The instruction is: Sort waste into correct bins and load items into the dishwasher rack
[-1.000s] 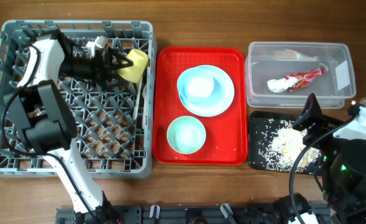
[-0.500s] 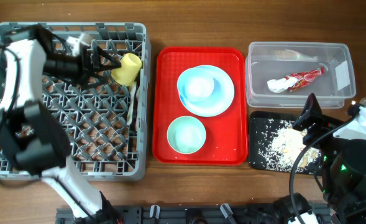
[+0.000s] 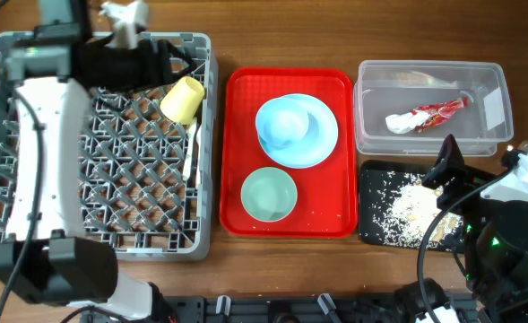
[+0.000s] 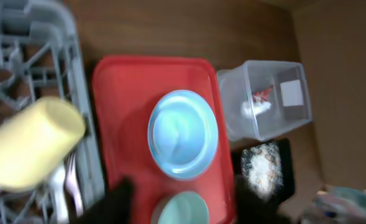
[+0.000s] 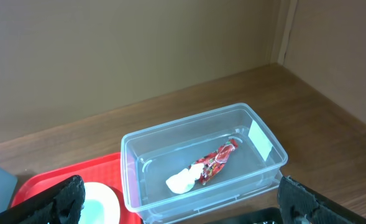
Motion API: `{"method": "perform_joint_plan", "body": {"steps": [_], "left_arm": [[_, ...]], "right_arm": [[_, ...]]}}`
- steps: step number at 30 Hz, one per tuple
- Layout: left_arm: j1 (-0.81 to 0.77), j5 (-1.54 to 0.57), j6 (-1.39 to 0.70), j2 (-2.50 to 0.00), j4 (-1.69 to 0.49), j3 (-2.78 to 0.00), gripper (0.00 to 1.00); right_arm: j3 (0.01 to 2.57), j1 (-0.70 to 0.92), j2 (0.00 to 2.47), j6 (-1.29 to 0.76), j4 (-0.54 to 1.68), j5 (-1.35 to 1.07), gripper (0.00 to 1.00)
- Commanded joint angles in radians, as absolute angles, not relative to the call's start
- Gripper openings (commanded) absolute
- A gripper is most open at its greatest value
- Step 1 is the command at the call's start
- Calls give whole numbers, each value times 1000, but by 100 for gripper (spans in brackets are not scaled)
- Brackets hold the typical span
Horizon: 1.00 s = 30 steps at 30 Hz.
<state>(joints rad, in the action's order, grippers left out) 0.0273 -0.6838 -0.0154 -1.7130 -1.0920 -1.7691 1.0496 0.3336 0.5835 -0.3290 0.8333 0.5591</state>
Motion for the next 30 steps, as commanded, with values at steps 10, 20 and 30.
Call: {"method": "perform_joint_plan", "body": {"steps": [10,20,30], "left_arm": [[-220,53,-323,-1875,-971,-1766,4],[-205,118,-356,-2022,-928,-1766,4],[-204,203,-389,-1977,-1112,-1768,4]], "right_arm": [[1058,331,580,-341,832,575,100],[1058,331,580,-341,832,575,100],[1058,331,580,-341,832,575,100]]}}
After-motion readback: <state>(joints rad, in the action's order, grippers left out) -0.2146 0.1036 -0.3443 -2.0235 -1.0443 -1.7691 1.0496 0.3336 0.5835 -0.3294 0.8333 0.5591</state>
